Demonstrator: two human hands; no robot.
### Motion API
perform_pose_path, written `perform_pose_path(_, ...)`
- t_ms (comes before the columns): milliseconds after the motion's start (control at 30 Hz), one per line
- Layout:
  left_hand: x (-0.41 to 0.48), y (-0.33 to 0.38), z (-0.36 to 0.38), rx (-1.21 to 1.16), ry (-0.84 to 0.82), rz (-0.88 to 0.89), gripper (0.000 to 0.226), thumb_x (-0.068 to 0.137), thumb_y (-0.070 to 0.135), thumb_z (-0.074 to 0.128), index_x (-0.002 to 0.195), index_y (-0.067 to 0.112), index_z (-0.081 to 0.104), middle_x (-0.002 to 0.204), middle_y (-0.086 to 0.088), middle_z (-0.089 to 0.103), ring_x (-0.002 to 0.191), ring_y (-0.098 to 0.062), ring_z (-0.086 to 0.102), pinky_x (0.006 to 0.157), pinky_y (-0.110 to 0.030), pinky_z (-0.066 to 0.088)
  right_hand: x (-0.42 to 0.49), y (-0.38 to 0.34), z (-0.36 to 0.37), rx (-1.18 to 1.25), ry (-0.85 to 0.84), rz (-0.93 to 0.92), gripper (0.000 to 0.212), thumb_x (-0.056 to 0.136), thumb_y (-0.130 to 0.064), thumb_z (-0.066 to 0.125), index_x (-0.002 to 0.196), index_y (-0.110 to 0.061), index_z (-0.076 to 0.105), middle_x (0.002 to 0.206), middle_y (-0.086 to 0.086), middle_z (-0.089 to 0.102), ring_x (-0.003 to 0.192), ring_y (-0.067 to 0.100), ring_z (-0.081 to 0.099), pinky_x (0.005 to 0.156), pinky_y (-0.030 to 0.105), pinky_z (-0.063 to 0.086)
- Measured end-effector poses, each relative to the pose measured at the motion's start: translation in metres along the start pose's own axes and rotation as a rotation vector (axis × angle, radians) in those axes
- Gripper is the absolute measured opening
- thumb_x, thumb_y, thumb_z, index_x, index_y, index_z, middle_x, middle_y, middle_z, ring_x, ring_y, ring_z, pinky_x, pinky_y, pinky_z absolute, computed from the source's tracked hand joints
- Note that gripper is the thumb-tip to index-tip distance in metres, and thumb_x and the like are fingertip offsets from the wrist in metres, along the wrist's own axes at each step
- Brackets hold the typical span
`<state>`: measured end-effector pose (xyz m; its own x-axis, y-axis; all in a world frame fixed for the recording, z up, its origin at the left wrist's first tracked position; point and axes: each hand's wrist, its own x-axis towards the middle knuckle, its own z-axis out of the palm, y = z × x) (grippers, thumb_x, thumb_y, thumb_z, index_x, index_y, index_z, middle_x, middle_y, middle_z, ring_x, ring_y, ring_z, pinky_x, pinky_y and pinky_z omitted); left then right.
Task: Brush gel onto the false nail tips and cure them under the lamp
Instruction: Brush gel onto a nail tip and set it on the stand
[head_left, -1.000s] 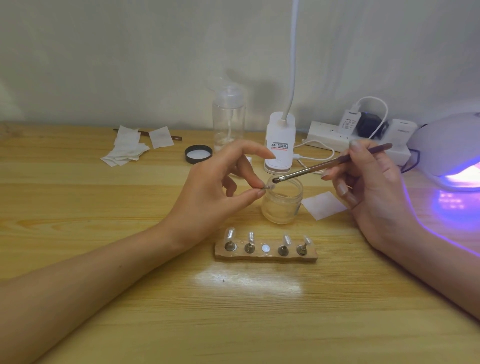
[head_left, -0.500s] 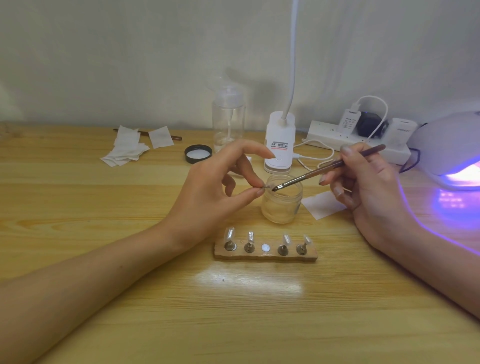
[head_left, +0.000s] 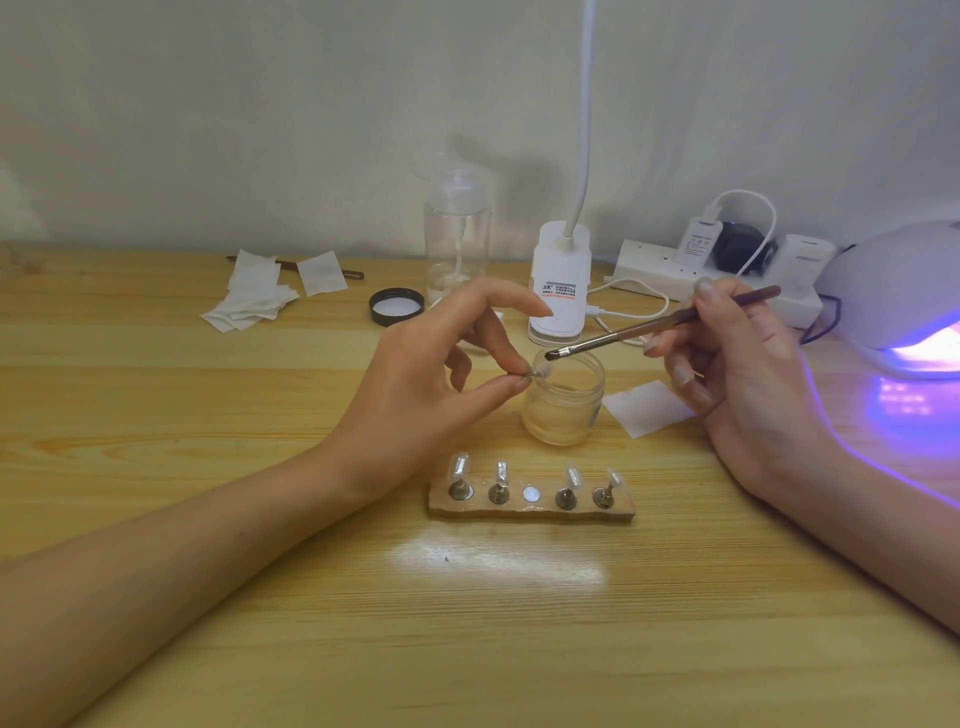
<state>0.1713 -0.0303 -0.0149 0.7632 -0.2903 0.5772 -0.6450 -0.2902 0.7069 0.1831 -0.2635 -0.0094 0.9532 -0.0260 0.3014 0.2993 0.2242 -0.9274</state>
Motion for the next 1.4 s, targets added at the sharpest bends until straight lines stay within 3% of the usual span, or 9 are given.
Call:
perform_pose_path(100,0.0,0.0002,-0.0001,0.004,0.001,0.007,0.042,0.084,0.001,0.075,0.118,0.022,0.061,0.084,0.006,0.071,0.089,-0.02,0.067,0.062,-0.032,0.048,-0.0002,0.0002,0.0001,-0.013,-0.053,-0.006,0.022,0.089,-0.044,0.061,0.073,-0.029,0.058,0.07,0.006,0.071,0.044,0.01,0.047,0.04,0.015,0.033)
perform_pose_path(233,-0.0001,0.0005,0.0001,0.006,-0.002,0.0,0.043,0.085,0.0,0.076,0.118,0.022,0.061,0.085,0.005,0.071,0.089,-0.021,0.066,0.062,-0.033,0.048,0.0004,0.0021,-0.0009,-0.022,0.015,0.02,0.023,0.096,-0.033,0.056,0.075,-0.023,0.054,0.067,0.006,0.07,0.042,0.009,0.045,0.039,0.016,0.031)
perform_pose_path(433,0.0005,0.0005,0.0006,0.01,0.007,0.006,0.04,0.084,0.006,0.074,0.118,0.023,0.061,0.083,0.007,0.071,0.087,-0.02,0.066,0.061,-0.032,0.048,0.0,0.0006,0.0007,-0.009,-0.032,0.01,0.023,0.09,-0.042,0.06,0.071,-0.03,0.059,0.069,0.005,0.071,0.042,0.009,0.045,0.039,0.016,0.03)
perform_pose_path(567,0.0004,0.0001,0.0,0.009,0.006,0.003,0.039,0.084,0.007,0.074,0.118,0.022,0.062,0.083,0.006,0.071,0.088,-0.022,0.066,0.061,-0.032,0.048,0.0006,0.0018,-0.001,-0.023,0.025,0.033,0.025,0.1,-0.027,0.052,0.076,-0.023,0.052,0.066,0.006,0.07,0.041,0.009,0.044,0.038,0.016,0.03)
perform_pose_path(767,0.0002,-0.0001,0.0009,0.006,0.006,0.002,0.039,0.084,0.006,0.075,0.117,0.022,0.062,0.083,0.007,0.071,0.087,-0.021,0.066,0.061,-0.035,0.048,0.0,0.0008,-0.0001,-0.012,-0.037,0.014,0.023,0.093,-0.039,0.059,0.074,-0.027,0.056,0.069,0.005,0.071,0.043,0.009,0.045,0.041,0.016,0.032)
perform_pose_path(933,0.0002,-0.0004,0.0007,0.03,0.011,-0.003,0.039,0.084,0.008,0.076,0.117,0.023,0.062,0.083,0.007,0.072,0.084,-0.022,0.064,0.064,-0.04,0.044,0.0007,0.0017,-0.0014,-0.015,0.043,0.034,0.025,0.1,-0.029,0.054,0.074,-0.026,0.054,0.066,0.005,0.07,0.042,0.009,0.044,0.04,0.017,0.031)
perform_pose_path(1167,0.0007,-0.0007,0.0002,0.018,0.011,-0.006,0.038,0.084,0.014,0.075,0.117,0.027,0.062,0.083,0.007,0.072,0.076,-0.039,0.059,0.063,-0.05,0.04,-0.0006,0.0,0.0012,-0.04,-0.041,0.011,0.026,0.092,-0.04,0.058,0.068,-0.033,0.061,0.069,0.004,0.071,0.042,0.009,0.045,0.04,0.016,0.029)
perform_pose_path(1400,0.0006,-0.0016,0.0004,0.023,0.017,0.001,0.038,0.084,0.015,0.075,0.117,0.03,0.061,0.083,0.008,0.072,0.076,-0.036,0.061,0.063,-0.049,0.04,0.0005,0.0012,-0.0001,-0.052,0.023,0.033,0.035,0.1,-0.027,0.052,0.066,-0.031,0.061,0.066,0.006,0.07,0.04,0.009,0.043,0.039,0.016,0.029)
